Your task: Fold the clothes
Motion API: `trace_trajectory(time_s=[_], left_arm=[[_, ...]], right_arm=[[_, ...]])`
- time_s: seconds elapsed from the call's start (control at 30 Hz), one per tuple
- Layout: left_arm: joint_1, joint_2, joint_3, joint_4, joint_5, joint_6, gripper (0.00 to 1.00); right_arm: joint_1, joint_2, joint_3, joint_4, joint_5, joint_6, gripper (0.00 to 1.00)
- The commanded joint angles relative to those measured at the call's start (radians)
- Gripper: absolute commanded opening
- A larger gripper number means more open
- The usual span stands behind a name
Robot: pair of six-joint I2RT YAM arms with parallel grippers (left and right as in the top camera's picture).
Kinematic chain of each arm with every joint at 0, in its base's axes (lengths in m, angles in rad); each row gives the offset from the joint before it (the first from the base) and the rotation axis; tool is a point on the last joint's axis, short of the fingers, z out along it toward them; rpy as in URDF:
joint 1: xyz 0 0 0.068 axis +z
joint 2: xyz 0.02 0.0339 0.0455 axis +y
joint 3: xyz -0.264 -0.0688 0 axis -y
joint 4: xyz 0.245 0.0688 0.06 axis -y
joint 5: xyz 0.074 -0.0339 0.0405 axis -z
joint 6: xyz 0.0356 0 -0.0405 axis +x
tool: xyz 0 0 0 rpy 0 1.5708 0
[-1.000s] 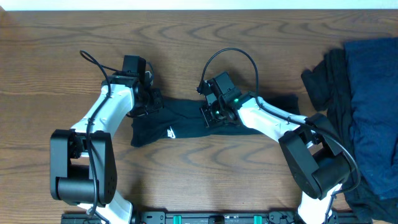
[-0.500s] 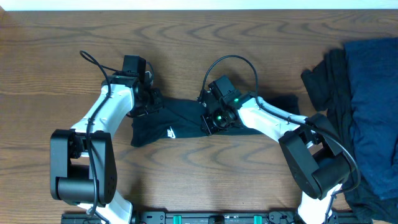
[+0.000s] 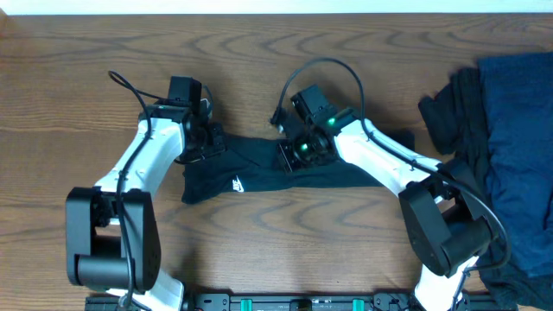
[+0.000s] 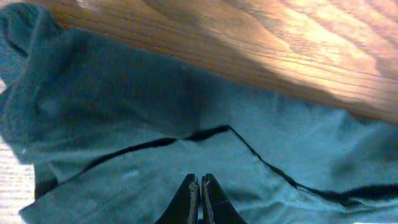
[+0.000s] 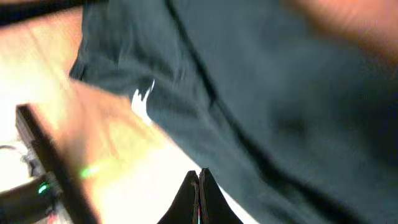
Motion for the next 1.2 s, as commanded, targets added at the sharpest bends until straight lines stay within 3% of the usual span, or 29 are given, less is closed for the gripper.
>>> trace_trajectory(time_s=[0.0, 0.2, 0.4, 1.17], left_arm=[[-0.002, -0.021, 0.015, -0.023, 0.006, -0.002, 0.07], [-0.002, -0.021, 0.015, -0.047, 0.019, -0.001, 0.06], [-0.007, -0.021, 0.015, -0.048, 0.163, 0.02, 0.07], [-0.079, -0.008, -0.017, -0.014, 0.129, 0.017, 0.06]], right_arm=[[-0.014, -0.022, 0.018, 0.034, 0.131, -0.029, 0.01], [0.002, 0.042, 0.017, 0.127, 0.154, -0.005, 0.01], [0.016, 0.14, 0.017, 0.201, 0.111, 0.065, 0.01], [0.026, 0.169, 0.017, 0.073, -0.102, 0.068, 0.01]])
